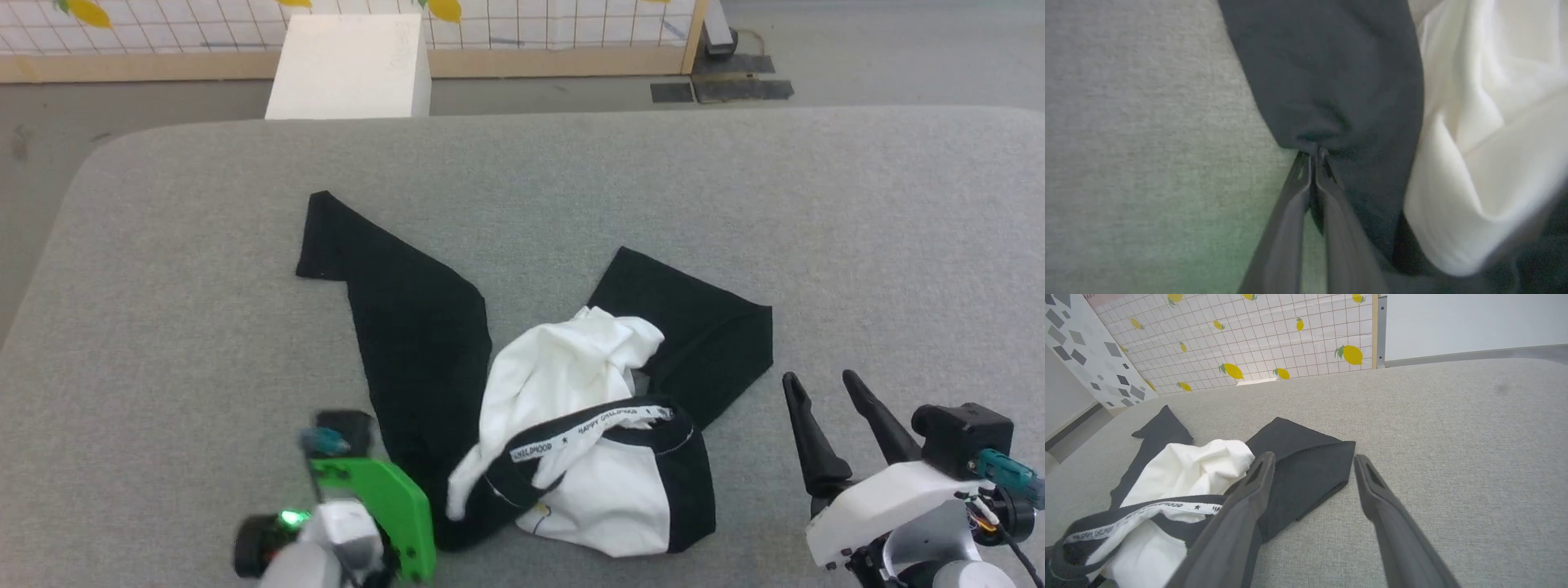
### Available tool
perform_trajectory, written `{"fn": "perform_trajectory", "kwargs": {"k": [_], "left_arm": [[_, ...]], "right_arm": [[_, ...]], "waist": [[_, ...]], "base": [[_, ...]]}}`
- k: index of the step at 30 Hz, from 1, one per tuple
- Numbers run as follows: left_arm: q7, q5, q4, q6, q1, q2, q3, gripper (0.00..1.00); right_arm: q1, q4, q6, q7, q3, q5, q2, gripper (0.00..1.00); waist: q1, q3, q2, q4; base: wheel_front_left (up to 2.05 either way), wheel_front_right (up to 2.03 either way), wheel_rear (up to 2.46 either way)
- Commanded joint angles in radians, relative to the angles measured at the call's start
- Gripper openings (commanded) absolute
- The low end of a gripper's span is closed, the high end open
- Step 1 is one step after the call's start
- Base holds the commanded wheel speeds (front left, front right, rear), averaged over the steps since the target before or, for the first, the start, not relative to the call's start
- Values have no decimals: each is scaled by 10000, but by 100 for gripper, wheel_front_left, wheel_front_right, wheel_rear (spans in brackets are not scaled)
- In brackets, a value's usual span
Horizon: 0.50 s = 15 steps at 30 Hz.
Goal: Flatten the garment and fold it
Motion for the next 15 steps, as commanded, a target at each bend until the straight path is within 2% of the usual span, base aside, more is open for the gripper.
{"fn": "perform_trajectory", "kwargs": {"k": [1, 4, 8, 12, 15], "left_arm": [[-527, 63, -47, 236, -326, 55, 255, 0], [-2095, 318, -96, 822, -936, 251, 934, 0], [-3487, 437, 198, 1377, -1602, 548, 1680, 0], [-4125, 312, 622, 1854, -1796, 778, 2349, 0], [-4239, -9, 943, 2074, -1625, 720, 2761, 0]], "right_arm": [[-163, 35, -13, -40, 9, 52, 10, 100], [-261, 129, -13, 47, -63, 23, 10, 100], [-506, 321, -13, 214, -203, -82, 10, 100], [-838, 553, -13, 389, -408, -244, 10, 100], [-1044, 768, -13, 604, -526, -382, 10, 100]], "waist": [[0, 105, 0, 5], [0, 247, 0, 71], [0, 456, 0, 152], [0, 678, 0, 228], [0, 798, 0, 349]], "base": [[0, 0, 0], [0, 0, 0], [0, 0, 0], [0, 0, 0], [0, 0, 0]]}}
